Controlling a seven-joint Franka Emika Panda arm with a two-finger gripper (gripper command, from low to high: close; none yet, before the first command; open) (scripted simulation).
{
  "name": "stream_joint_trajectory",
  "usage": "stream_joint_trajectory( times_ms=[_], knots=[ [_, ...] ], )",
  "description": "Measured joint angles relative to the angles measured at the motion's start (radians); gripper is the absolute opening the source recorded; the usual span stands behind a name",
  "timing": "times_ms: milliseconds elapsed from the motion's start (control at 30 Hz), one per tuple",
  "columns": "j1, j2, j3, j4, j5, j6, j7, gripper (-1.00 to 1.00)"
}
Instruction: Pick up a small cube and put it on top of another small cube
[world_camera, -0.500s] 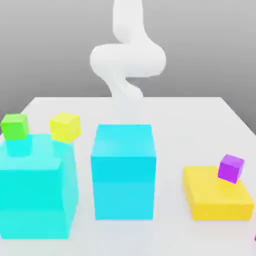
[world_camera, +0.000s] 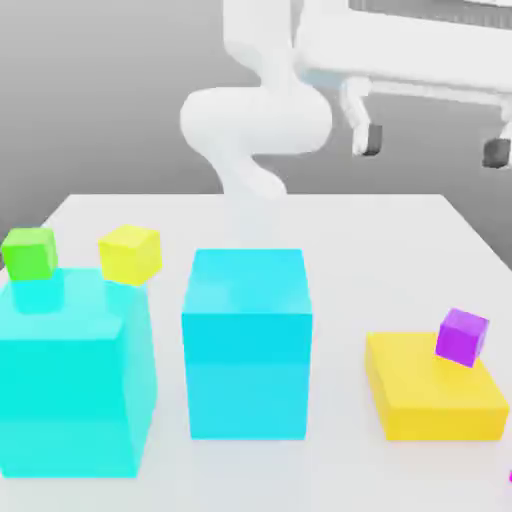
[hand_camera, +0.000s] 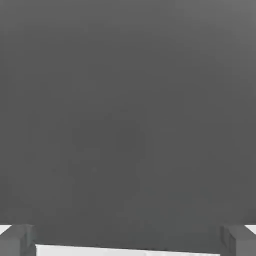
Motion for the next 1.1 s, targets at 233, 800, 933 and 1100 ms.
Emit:
stream_joint_trajectory(
  times_ms=[233,800,933,1100],
  knots=[
    [0.084,0.255,0.043,0.037,-0.101,0.04,0.139,0.0],
    [0.292,0.79,0.017,0.128,-0.195,0.239,0.329,-1.0],
    [0.292,0.79,0.018,0.128,-0.194,0.241,0.328,-1.0],
    [0.259,0.702,0.063,0.104,-0.143,0.178,0.293,-1.0]
  ],
)
